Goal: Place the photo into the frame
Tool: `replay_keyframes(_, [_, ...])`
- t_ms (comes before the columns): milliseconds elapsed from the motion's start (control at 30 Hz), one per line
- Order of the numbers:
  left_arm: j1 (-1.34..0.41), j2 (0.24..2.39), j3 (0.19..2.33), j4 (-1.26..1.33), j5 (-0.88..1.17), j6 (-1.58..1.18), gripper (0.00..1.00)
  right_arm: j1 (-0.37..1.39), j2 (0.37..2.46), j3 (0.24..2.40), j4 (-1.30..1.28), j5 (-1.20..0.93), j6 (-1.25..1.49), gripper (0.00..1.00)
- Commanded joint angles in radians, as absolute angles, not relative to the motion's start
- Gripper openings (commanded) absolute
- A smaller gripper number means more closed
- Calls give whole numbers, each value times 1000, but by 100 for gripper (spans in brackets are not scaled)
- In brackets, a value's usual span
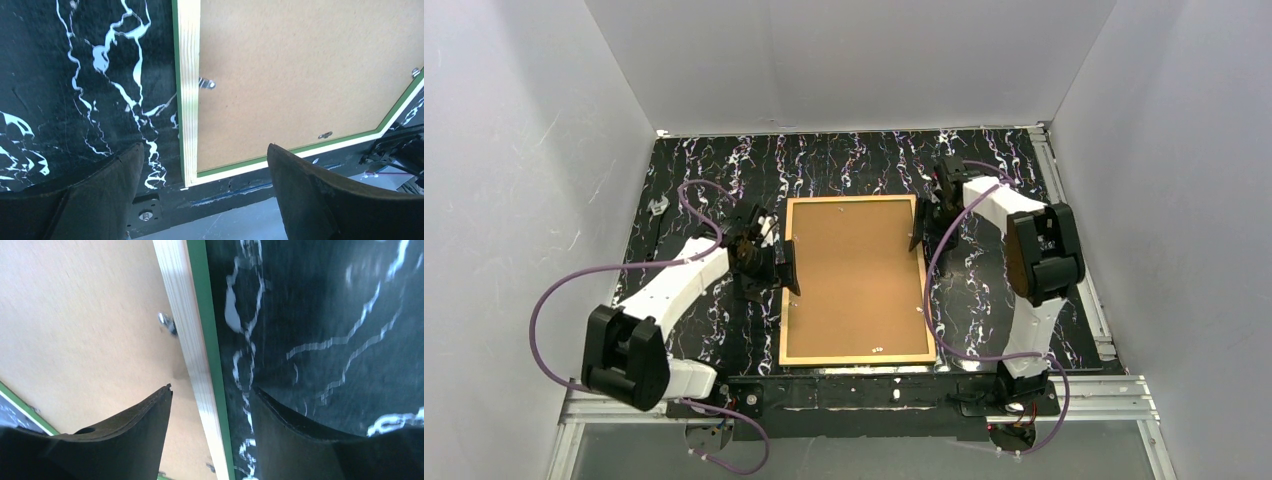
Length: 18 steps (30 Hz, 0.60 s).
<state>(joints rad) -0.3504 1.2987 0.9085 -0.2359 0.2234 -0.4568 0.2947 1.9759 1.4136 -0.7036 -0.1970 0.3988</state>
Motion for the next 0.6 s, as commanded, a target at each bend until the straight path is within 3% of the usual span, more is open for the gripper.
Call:
replay_keyframes(0, [-341, 1405, 1007, -335, 181, -436, 93, 286, 1837, 1291, -676, -225, 421, 67])
replay_keyframes(233, [-339, 1707, 1260, -349, 47, -402, 84, 287, 1650, 1090, -636, -269, 457, 63])
replay_keyframes(400, [-316, 1954, 1543, -408, 26, -435, 76, 286, 1628, 1064, -641, -276, 461, 55])
replay_keyframes(567, [-299, 2081, 1653, -400, -26, -457, 68, 286, 1626, 1047, -640, -274, 461, 51])
